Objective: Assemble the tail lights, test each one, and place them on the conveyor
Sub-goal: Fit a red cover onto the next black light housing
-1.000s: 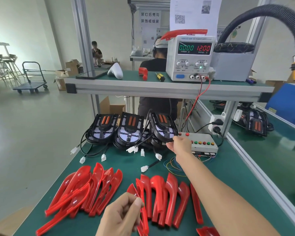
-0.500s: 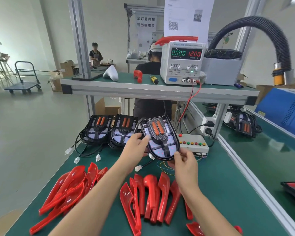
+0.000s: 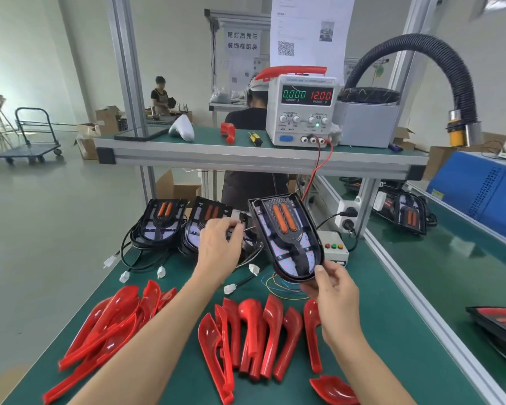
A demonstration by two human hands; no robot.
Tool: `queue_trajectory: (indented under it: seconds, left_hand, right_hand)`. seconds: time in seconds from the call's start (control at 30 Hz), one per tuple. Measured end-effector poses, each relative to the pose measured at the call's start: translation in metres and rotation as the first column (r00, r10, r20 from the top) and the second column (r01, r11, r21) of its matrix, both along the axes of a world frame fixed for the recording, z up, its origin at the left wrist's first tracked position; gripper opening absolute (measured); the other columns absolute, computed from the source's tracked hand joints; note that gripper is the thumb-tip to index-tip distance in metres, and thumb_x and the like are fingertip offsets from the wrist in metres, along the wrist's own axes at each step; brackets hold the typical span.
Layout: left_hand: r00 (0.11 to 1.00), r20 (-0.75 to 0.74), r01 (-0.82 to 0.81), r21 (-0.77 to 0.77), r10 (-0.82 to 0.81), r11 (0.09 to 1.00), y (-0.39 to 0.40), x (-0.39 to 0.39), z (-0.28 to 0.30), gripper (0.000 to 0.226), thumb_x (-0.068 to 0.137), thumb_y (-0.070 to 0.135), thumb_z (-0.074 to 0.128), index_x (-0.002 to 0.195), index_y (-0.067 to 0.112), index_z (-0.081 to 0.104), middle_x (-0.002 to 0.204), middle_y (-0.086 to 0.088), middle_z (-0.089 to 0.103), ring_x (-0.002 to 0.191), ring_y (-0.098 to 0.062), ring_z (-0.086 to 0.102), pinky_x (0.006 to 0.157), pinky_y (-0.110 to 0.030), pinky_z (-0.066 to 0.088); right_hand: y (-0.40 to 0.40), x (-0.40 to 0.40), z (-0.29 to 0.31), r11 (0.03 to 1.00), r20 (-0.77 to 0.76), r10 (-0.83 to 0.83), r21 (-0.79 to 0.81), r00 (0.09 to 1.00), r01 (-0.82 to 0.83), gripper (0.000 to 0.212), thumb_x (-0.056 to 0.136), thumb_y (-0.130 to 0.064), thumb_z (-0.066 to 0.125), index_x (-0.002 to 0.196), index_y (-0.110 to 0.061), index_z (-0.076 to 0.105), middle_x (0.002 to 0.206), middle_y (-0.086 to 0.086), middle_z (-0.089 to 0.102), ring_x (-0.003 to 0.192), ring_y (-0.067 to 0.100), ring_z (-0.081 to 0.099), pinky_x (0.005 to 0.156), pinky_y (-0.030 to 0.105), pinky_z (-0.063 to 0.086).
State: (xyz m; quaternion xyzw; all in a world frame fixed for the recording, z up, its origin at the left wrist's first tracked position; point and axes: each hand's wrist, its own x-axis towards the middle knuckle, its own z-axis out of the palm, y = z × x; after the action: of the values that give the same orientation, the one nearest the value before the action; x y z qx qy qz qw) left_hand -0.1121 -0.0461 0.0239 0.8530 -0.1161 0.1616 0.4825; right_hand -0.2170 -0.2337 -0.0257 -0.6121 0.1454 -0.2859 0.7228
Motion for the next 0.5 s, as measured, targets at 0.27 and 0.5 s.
queue_trajectory:
  seconds: [0.27, 0.5]
  left_hand:
    - [0.987, -0.07, 0.148, 0.091, -0.142, 0.985, -0.006, -0.009, -0.011, 0.043, 0.097, 0.019, 0.062, 0.139, 0.017, 0.054, 0.132, 0.001, 0.059, 0.116, -0.013, 0.055, 0.095, -0.019, 0.035]
    - [0.937, 0.064, 0.316, 0.271, -0.345, 0.909, -0.034, -0.017, -0.007, 0.057, 0.094, 0.017, 0.065, 0.149, 0.018, 0.048, 0.152, 0.0, 0.049, 0.137, -0.023, 0.036, 0.115, -0.031, 0.028]
  right_hand:
    - [-0.019, -0.02, 0.038, 0.981, 0.079, 0.099, 0.161, 0.992, -0.11, 0.018, 0.104, -0.005, 0.052, 0.099, -0.009, 0.069, 0.083, 0.009, 0.077, 0.068, 0.015, 0.072, 0.062, 0.022, 0.06]
    - [-0.032, -0.038, 0.067, 0.962, 0.177, 0.155, 0.198, 0.972, -0.19, 0.021, 0.104, -0.004, 0.05, 0.097, -0.012, 0.068, 0.08, 0.008, 0.077, 0.064, 0.014, 0.071, 0.06, 0.022, 0.059]
